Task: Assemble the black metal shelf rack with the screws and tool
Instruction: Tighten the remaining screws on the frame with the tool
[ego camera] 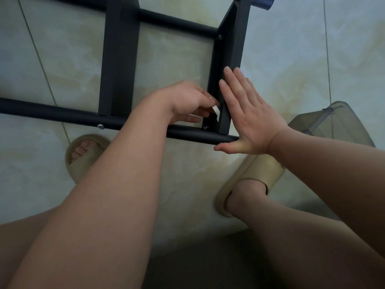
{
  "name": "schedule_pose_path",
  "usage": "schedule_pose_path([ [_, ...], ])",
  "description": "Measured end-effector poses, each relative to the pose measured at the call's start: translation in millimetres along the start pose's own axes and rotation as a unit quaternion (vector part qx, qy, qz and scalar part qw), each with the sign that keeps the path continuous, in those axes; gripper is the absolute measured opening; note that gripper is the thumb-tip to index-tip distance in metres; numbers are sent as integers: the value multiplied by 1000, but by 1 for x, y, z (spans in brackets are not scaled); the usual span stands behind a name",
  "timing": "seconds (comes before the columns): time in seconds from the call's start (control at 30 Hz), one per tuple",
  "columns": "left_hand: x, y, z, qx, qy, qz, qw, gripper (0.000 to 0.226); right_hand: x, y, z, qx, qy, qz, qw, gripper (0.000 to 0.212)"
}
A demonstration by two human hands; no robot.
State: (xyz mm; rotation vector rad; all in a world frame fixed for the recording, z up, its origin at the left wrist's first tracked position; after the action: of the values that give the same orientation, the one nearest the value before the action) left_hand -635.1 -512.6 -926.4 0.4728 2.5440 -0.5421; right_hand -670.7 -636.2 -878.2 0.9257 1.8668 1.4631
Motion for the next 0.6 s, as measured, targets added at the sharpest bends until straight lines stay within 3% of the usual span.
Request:
schedule_pose_path([
  [0.23, 2, 1, 2, -52, 4, -74, 996, 5, 0, 1, 0, -2, -2, 4, 1000, 125],
  [0.6, -3, -5, 0, -25, -2, -83, 996, 10, 0, 0, 0, -7, -3, 6, 1000, 125],
])
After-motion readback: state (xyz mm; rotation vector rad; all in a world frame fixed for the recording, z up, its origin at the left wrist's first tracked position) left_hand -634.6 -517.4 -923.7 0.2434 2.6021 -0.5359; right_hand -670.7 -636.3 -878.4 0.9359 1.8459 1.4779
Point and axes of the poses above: each hand's wrist, its own z-axis towards the middle knuckle, its own y-axis out of the back of the hand, x = y × z, the point moved 8 cm from there along z, towards the middle knuckle, and after that the axes turned 13 degrees about -z, right-handed, at the moved point
